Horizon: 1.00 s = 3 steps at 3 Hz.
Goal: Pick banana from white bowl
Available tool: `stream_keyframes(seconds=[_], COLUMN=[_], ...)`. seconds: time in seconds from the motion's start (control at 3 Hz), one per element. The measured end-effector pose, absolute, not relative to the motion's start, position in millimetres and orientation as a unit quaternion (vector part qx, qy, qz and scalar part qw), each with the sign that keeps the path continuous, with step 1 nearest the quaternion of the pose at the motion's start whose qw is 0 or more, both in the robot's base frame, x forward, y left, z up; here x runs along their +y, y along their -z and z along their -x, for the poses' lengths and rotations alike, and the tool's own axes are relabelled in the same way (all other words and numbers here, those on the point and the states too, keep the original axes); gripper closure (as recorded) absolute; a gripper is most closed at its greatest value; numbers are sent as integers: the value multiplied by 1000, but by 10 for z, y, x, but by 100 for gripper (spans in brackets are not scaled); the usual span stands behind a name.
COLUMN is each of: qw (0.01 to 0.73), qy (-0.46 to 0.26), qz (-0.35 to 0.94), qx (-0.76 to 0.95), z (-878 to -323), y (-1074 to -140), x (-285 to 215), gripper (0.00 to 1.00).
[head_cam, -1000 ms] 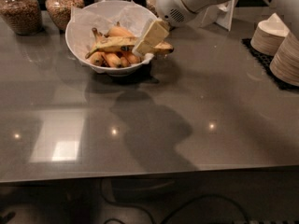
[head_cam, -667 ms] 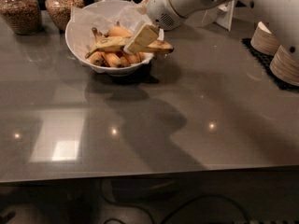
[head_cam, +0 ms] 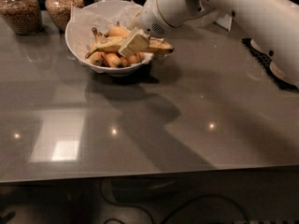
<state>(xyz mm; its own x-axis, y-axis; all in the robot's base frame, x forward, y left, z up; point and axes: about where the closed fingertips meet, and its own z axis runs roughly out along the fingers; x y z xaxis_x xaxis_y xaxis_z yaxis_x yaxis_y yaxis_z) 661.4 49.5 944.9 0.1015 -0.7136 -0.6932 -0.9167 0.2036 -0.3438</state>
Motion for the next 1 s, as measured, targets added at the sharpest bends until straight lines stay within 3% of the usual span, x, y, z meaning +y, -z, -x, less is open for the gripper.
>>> stream_keyframes(seconds=[1.0], qw=[375], qy=[-104], qz=[604], qx=[695], z=[-6908], y=[-8979], x=[401], gripper=[41])
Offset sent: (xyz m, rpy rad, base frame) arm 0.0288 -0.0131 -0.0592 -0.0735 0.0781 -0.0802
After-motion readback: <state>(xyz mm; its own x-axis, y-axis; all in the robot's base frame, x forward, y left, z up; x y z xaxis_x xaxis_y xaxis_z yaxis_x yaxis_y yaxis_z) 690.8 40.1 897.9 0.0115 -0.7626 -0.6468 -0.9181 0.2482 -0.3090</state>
